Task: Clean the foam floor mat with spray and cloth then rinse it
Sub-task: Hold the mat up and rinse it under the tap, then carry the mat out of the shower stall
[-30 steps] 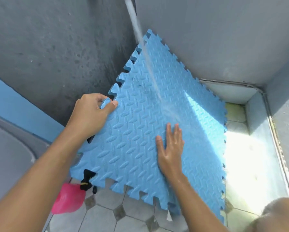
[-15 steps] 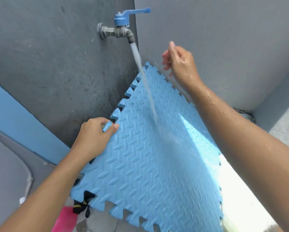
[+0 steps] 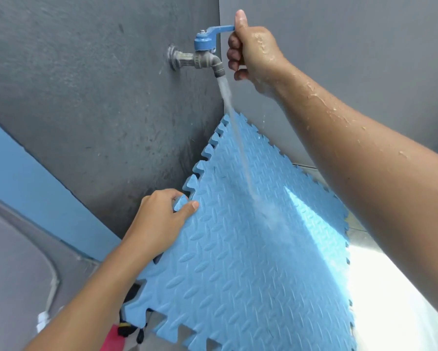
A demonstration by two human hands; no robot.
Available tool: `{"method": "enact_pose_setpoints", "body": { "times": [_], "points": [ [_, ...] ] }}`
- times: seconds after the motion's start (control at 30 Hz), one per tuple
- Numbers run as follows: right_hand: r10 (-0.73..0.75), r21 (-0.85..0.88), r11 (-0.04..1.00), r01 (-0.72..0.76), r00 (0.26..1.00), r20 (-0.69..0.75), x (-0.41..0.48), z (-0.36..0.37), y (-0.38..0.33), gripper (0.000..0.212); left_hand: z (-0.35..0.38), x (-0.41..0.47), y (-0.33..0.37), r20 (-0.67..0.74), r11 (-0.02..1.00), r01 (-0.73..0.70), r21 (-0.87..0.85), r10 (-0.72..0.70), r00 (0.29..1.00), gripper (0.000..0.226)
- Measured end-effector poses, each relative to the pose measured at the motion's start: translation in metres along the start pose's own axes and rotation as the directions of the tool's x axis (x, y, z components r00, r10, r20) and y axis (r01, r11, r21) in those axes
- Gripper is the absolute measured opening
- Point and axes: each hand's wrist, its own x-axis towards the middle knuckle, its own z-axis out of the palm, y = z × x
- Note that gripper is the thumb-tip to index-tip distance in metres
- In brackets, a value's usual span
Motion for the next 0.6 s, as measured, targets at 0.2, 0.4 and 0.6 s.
{"method": "enact_pose_setpoints", "body": {
  "times": [0.2, 0.4, 0.6],
  "points": [
    [0.148, -0.150, 0.983, -0.107, 0.944, 0.295, 0.032, -0.009, -0.015, 0.039, -0.001, -0.006, 0.009, 0.065, 0.995, 0.014, -0.094, -0.008, 0.998, 0.024],
    [0.105, -0.514, 0.857, -0.029, 0.987, 0.119, -0.006, -0.052, 0.022, 0.028, -0.007, -0.013, 0.033, 0.077, 0.994, 0.015, -0.105, -0.007, 0.997, 0.028],
    [0.245, -0.762, 0.643, -0.073, 0.963, 0.114, -0.089, -0.145, 0.031, 0.081, -0.022, -0.040, 0.097, 0.170, 0.984, -0.054, -0.167, 0.082, 0.982, 0.030]
  ]
}}
